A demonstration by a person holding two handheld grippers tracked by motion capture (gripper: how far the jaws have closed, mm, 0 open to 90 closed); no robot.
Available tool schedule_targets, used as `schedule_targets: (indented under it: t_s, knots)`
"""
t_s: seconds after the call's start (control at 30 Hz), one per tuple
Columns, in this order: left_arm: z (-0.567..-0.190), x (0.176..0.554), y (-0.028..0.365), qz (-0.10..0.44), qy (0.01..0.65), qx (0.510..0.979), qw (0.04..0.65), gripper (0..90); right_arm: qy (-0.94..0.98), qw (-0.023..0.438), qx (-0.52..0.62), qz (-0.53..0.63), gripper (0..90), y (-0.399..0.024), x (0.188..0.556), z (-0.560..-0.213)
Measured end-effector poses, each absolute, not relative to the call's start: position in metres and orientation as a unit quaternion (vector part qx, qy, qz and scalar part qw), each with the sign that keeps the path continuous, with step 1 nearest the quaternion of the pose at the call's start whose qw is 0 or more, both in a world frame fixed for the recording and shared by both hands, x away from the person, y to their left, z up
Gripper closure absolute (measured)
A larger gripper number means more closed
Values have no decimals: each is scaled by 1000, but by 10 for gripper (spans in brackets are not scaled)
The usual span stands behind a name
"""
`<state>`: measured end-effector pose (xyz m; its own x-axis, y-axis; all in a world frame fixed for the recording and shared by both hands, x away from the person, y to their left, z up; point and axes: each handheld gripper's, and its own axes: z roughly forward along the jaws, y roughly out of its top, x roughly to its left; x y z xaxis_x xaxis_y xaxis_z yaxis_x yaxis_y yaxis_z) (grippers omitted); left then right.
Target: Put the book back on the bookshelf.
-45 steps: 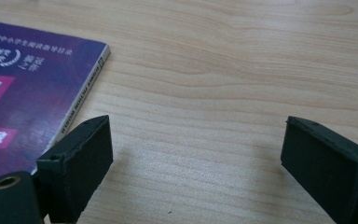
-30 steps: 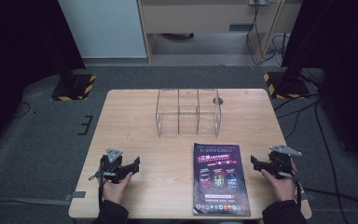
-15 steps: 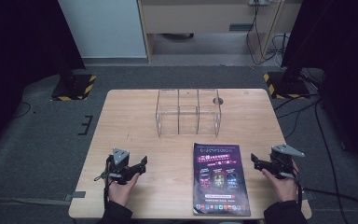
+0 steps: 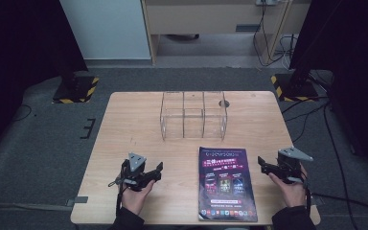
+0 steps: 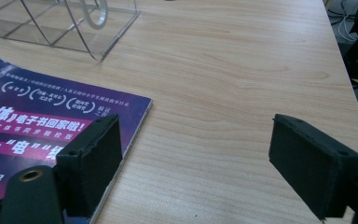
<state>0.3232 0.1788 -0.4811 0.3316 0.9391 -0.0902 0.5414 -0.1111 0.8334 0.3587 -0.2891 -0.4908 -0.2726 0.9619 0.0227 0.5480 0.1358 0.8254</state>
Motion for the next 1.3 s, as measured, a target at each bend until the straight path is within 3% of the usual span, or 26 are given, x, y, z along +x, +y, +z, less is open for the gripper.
schedule_targets:
  t_s: [0.47,1.3]
  knots:
    - [-478,327,157,255,505,715,411,290,708,290,513,389,250,-283,355,-485]
    - [-489,327,97,181,469,746,436,377,727,252,508,387,270,-268,353,-490]
